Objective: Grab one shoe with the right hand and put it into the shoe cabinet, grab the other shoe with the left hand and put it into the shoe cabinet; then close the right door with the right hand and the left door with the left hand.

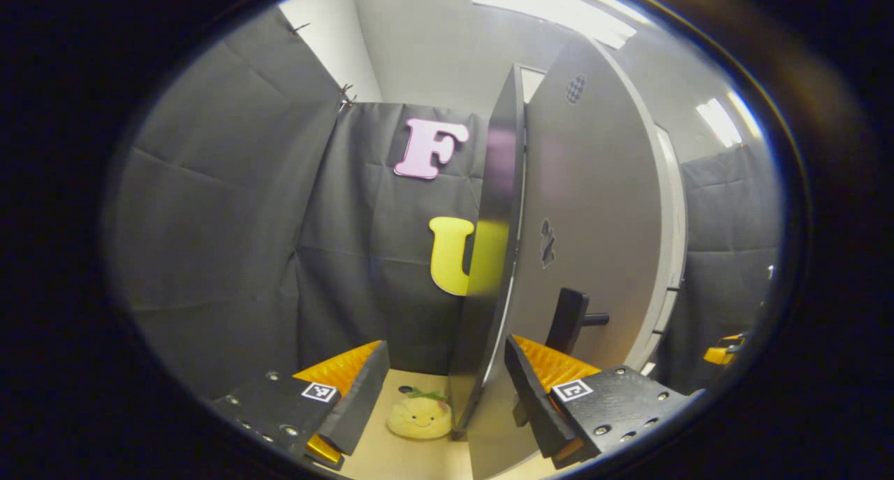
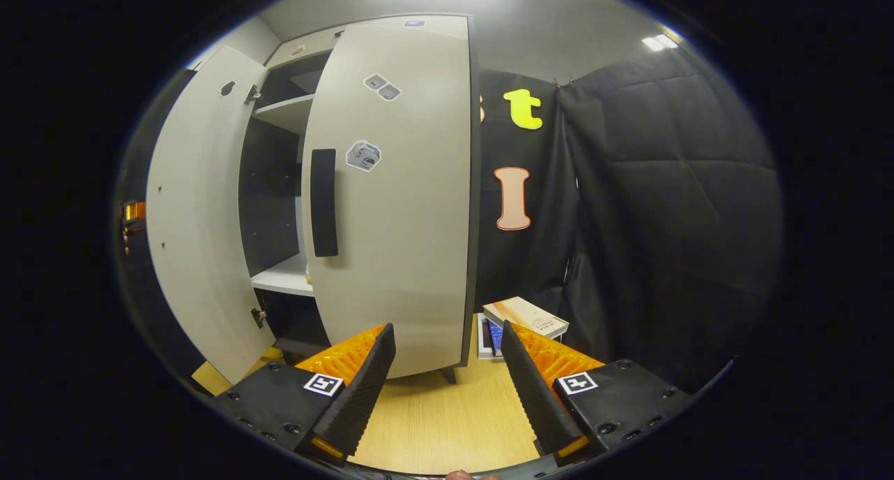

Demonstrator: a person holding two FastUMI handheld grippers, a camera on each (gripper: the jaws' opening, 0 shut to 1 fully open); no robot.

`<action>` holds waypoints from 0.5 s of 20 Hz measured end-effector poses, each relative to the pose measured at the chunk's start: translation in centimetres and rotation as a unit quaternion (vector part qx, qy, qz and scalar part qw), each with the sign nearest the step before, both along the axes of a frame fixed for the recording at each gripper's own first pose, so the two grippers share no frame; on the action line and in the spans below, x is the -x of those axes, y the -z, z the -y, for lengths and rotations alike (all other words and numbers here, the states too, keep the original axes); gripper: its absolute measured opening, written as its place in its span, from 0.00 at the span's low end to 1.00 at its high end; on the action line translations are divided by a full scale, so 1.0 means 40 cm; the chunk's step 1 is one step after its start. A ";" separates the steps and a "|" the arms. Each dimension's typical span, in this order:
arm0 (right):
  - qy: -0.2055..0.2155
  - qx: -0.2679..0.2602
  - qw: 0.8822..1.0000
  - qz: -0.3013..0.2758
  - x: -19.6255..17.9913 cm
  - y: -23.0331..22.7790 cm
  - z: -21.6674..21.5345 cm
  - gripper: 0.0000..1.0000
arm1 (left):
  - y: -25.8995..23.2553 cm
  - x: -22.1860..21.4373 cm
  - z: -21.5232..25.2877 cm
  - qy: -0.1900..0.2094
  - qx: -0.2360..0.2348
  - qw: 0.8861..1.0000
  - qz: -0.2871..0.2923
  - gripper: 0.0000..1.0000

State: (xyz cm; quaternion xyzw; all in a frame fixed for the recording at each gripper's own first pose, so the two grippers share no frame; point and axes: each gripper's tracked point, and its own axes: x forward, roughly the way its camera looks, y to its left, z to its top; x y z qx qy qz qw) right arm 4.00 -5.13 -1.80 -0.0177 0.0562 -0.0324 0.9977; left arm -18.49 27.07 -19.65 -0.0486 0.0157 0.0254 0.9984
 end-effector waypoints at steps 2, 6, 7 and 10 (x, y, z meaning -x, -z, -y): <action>0.002 -0.002 1.000 -0.002 -0.006 0.001 0.005 0.96 | -0.010 0.004 0.005 -0.005 -0.022 1.000 -0.004 0.93; 0.003 -0.010 1.000 -0.001 -0.012 0.002 0.005 0.92 | -0.019 -0.004 0.038 0.002 -0.046 0.999 -0.012 0.94; 0.002 -0.002 1.000 0.000 -0.014 0.004 0.004 0.92 | -0.017 -0.008 0.052 0.011 -0.043 0.999 -0.014 0.94; -0.009 0.006 1.000 -0.003 -0.025 0.010 -0.007 0.92 | -0.012 -0.020 0.126 0.035 -0.029 0.999 -0.015 0.94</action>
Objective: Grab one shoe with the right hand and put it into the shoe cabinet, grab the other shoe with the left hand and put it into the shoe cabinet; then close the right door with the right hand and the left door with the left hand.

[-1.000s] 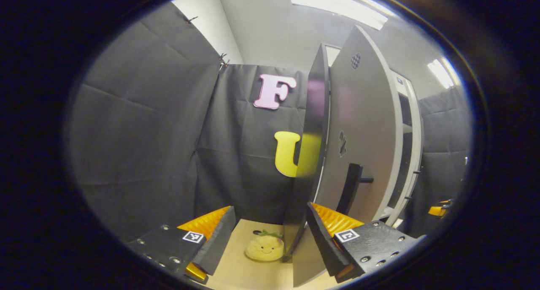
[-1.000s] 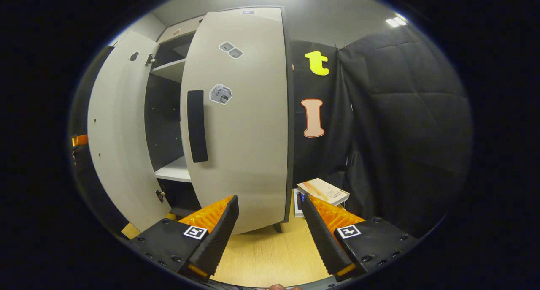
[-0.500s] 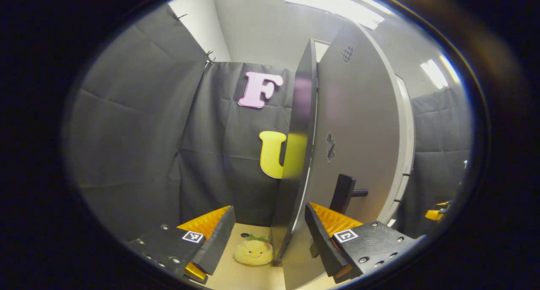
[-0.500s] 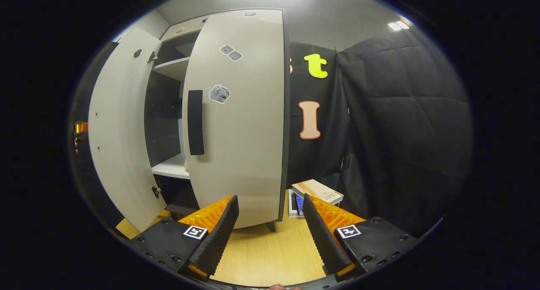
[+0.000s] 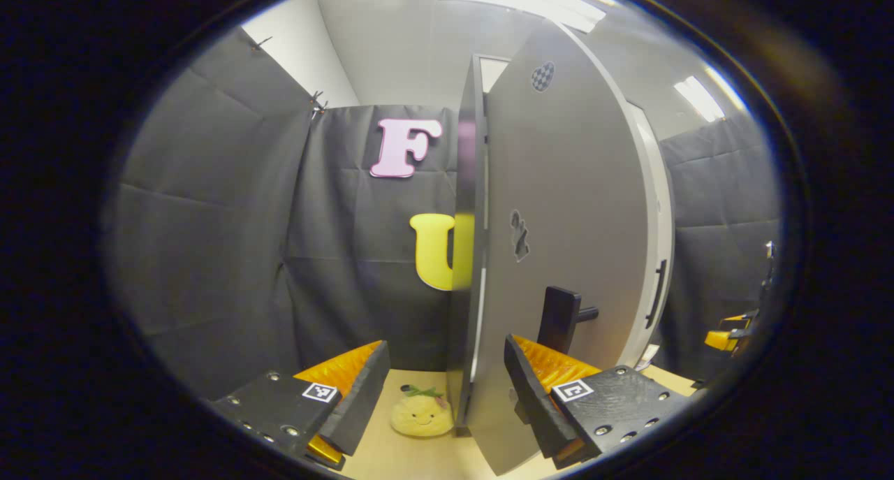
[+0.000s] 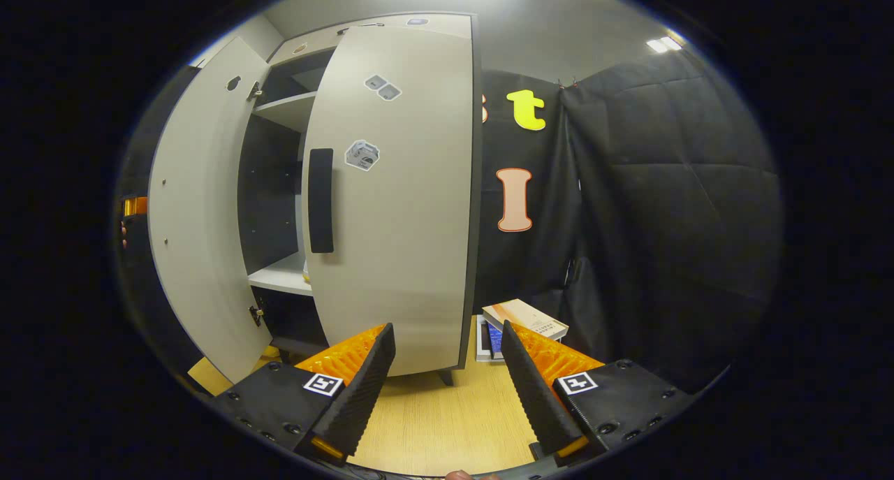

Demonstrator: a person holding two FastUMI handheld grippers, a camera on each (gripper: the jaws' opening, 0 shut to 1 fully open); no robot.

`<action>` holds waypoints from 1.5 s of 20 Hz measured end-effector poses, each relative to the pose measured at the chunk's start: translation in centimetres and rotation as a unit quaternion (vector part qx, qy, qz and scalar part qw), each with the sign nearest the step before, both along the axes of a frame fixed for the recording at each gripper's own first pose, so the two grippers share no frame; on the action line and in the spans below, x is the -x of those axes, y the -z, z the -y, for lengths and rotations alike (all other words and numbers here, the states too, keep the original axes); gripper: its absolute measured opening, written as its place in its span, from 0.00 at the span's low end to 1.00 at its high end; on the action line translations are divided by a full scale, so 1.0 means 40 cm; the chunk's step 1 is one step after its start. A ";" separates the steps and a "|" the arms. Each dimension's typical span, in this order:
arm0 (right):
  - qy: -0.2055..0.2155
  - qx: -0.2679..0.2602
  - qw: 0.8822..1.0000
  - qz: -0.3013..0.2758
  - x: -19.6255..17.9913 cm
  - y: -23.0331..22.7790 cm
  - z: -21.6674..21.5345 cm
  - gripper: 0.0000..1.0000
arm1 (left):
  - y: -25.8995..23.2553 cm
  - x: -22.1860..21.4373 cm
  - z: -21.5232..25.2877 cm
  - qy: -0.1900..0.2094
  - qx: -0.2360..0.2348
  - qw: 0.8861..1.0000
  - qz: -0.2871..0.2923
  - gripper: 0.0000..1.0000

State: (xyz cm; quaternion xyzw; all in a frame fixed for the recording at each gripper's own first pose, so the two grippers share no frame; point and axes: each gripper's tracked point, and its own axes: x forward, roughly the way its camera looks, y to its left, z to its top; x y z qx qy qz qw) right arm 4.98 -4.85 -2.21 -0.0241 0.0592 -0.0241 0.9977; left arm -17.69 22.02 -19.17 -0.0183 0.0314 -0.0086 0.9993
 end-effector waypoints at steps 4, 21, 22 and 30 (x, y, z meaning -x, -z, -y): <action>-0.005 -0.004 1.000 -0.003 -0.022 0.000 0.011 0.92 | -0.011 0.000 0.087 -0.008 -0.013 1.000 0.009 0.93; 0.029 -0.013 0.999 0.023 -0.071 -0.044 0.199 0.96 | -0.003 -0.140 0.428 -0.032 0.000 0.999 0.019 0.93; 0.032 -0.016 0.999 0.022 -0.066 -0.042 0.206 0.96 | -0.004 -0.138 0.429 -0.024 0.005 1.000 0.020 0.94; 0.028 -0.048 0.998 0.041 -0.067 -0.081 0.175 0.92 | -0.005 -0.122 0.420 -0.050 0.025 0.998 0.029 0.93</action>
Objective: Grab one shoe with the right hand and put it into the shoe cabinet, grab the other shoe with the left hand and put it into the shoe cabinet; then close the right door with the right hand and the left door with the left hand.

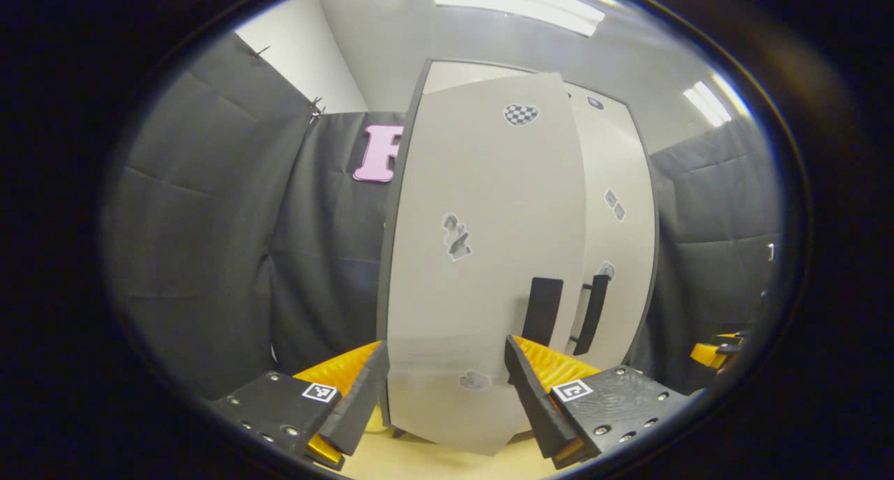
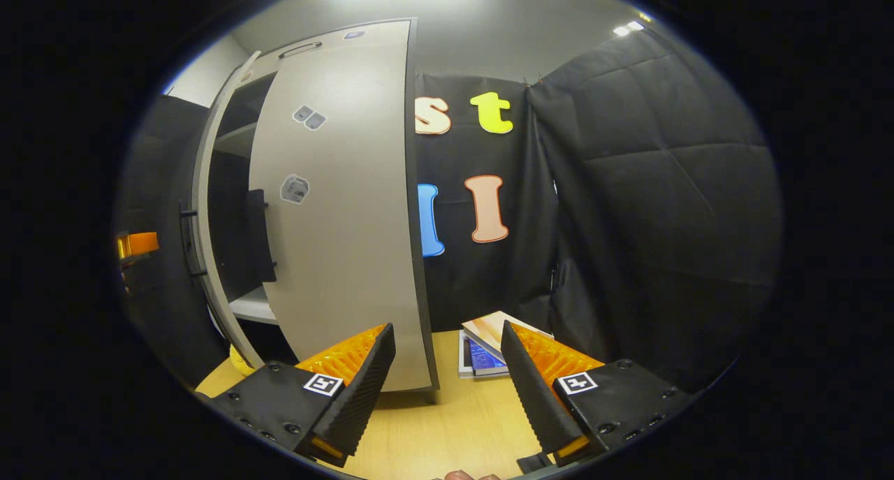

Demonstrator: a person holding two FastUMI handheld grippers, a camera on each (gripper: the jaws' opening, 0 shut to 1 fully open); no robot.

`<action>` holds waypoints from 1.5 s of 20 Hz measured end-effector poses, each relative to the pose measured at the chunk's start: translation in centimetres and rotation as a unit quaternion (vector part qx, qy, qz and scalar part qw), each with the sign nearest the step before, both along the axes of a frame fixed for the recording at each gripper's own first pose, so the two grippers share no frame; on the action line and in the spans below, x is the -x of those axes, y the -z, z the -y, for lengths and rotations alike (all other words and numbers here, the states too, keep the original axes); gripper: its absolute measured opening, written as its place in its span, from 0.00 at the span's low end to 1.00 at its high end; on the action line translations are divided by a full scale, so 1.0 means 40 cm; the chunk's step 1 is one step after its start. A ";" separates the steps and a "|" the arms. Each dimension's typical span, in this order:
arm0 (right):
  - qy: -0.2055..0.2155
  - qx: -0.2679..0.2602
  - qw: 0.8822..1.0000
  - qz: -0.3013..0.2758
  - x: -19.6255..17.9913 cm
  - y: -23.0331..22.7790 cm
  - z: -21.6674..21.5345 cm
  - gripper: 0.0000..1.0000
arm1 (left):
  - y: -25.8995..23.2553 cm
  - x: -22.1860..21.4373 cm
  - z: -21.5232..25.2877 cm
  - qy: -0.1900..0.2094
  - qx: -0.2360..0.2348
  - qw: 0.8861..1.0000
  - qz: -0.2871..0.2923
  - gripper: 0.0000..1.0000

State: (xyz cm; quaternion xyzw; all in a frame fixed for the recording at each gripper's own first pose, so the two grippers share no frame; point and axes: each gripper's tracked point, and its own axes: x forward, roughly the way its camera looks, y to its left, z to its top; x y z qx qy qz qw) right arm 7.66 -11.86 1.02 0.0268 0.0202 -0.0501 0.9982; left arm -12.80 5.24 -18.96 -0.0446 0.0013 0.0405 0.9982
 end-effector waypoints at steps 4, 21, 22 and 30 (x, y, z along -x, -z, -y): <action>-0.008 0.001 1.000 0.009 0.021 -0.016 -0.048 0.92 | 0.011 -0.006 -0.011 -0.031 -0.022 0.999 -0.016 0.94; 0.015 0.032 0.999 0.007 0.201 0.068 -0.149 0.96 | 0.027 -0.011 0.028 0.030 -0.017 0.999 0.007 0.94; 0.022 0.029 0.999 0.006 0.209 0.074 -0.143 0.96 | 0.030 -0.020 0.041 0.040 -0.013 0.999 0.005 0.94; 0.049 0.011 0.999 -0.018 0.222 0.120 -0.122 0.96 | 0.031 -0.036 0.050 0.063 -0.036 0.997 0.005 0.94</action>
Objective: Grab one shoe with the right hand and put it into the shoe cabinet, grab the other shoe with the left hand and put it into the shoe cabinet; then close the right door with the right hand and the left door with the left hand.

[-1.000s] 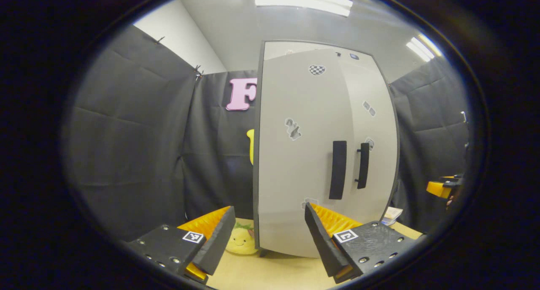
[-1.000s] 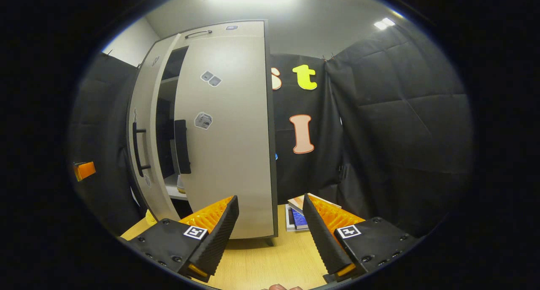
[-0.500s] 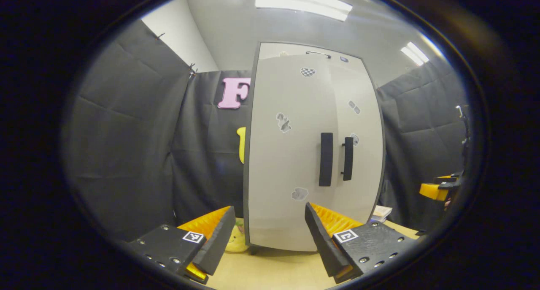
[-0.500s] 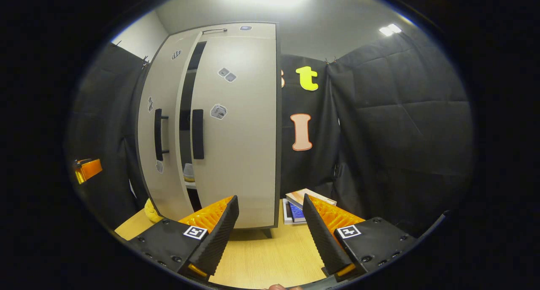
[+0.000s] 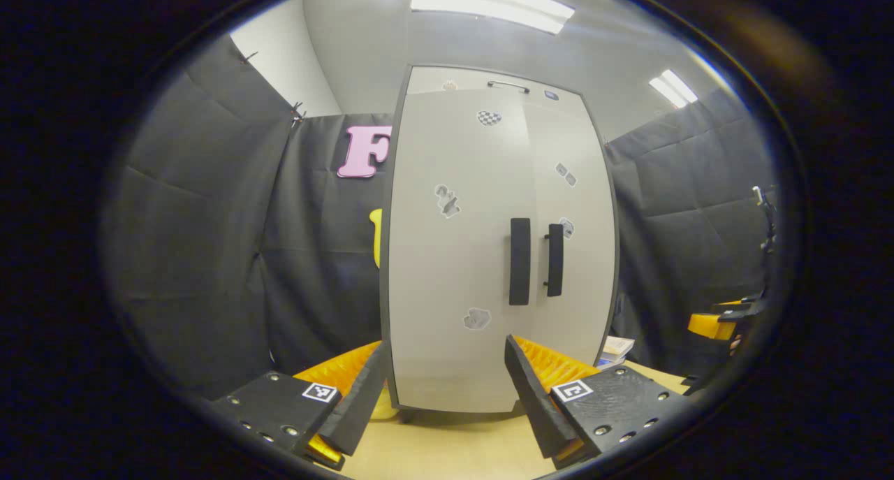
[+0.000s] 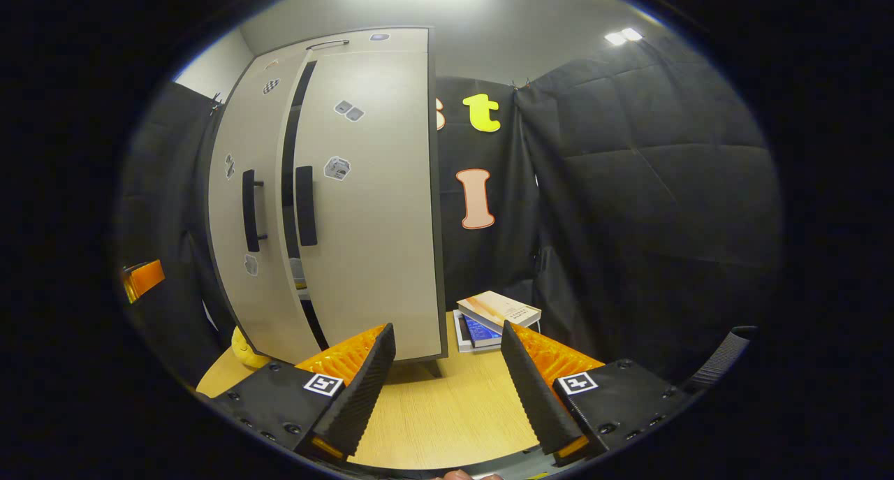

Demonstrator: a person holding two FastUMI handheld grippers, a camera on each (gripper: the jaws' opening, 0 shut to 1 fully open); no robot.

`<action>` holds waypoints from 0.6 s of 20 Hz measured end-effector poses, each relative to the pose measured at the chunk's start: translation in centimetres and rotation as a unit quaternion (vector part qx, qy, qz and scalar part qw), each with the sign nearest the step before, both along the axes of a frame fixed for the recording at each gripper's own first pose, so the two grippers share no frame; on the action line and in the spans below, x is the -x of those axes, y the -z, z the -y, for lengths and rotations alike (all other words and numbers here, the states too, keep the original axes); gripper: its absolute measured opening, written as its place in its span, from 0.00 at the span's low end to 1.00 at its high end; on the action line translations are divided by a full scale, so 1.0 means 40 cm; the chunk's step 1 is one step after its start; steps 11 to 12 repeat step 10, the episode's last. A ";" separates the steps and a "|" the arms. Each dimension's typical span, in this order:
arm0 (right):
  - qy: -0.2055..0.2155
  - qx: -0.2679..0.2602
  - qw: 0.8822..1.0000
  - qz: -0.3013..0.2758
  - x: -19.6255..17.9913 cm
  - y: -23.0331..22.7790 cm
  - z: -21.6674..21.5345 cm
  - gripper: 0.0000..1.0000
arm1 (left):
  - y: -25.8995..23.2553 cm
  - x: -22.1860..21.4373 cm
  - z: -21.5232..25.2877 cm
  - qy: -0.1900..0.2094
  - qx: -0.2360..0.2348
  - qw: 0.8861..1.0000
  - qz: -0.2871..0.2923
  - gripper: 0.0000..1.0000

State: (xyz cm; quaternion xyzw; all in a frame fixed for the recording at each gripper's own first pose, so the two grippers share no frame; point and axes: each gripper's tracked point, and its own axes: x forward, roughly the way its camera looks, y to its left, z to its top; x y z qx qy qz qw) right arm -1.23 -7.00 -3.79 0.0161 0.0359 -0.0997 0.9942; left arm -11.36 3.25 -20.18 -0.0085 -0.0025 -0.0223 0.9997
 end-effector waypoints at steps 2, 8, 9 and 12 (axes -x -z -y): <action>0.003 0.011 1.000 -0.003 0.002 0.009 0.009 0.96 | 0.008 0.005 0.007 0.001 0.001 1.000 0.001 0.93; -0.008 0.011 1.000 -0.015 -0.013 0.012 0.007 0.95 | 0.058 0.016 -0.005 -0.011 0.001 1.000 -0.011 0.93; -0.009 0.006 1.000 -0.014 -0.019 0.006 0.006 0.95 | 0.069 0.013 -0.009 -0.012 0.003 1.000 -0.014 0.93; -0.009 0.001 1.000 -0.011 -0.028 0.000 0.005 0.95 | 0.072 0.011 -0.014 -0.014 0.004 1.000 -0.016 0.93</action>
